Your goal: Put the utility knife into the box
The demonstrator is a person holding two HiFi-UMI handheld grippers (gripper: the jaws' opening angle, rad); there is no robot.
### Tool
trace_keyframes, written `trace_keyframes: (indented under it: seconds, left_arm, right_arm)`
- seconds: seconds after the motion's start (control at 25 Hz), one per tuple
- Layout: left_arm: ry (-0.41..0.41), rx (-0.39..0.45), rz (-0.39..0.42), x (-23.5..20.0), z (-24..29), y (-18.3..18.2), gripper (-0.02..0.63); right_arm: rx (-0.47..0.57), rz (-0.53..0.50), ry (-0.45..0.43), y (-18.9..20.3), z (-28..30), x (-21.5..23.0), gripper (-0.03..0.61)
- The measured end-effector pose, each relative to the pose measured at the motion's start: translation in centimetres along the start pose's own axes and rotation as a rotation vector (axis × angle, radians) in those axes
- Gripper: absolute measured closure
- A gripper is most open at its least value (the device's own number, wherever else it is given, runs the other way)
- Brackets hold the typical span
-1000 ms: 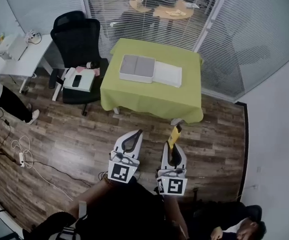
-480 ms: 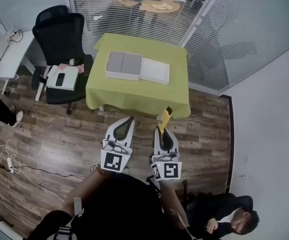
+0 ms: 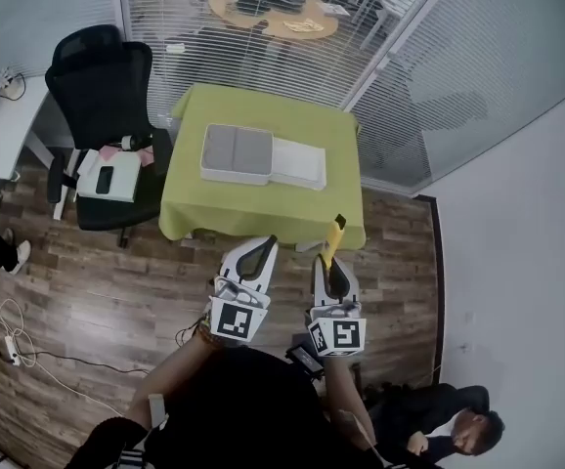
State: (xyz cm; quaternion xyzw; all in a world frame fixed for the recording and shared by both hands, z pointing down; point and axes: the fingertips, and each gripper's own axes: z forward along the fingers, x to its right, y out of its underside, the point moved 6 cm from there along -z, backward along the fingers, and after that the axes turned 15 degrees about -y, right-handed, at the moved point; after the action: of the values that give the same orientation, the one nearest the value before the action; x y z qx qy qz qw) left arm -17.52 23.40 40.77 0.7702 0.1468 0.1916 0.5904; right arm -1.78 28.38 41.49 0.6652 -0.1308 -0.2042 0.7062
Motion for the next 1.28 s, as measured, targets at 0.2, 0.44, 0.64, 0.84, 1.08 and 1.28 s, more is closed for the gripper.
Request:
trace_keyframes:
  seconds: [0.2, 0.44, 0.64, 0.84, 1.08, 1.28]
  left_arm:
    - [0.007, 0.021, -0.007, -2.9, 2.6, 0.5, 0.604]
    - [0.005, -0.018, 0.012, -4.4, 4.5, 2.2, 0.604]
    - [0.014, -0.059, 0.002, -4.1, 7.9, 3.1, 0.604]
    - [0.023, -0.087, 0.014, -2.7, 13.0, 5.3, 0.604]
    - [-0.028, -0.146, 0.027, 0.8, 18.2, 7.3, 0.604]
    - [-0.099, -0.15, 0.085, 0.7, 24.5, 6.9, 0.604]
  right_arm:
    - [-0.046, -0.055, 0.036, -0.7, 2.8, 1.5, 0.522]
    - [-0.083, -0.037, 0.075, 0.5, 3.8, 5.0, 0.522]
    - [-0.105, -0.046, 0.064, 0.7, 5.9, 9.4, 0.522]
    - [-0.07, -0.043, 0.026, 1.4, 9.8, 15.2, 0.522]
    - [-0.075, -0.059, -0.095, 3.5, 13.1, 22.0, 0.522]
    - [-0.045, -0.047, -0.196, 2.9, 18.7, 27.7, 0.522]
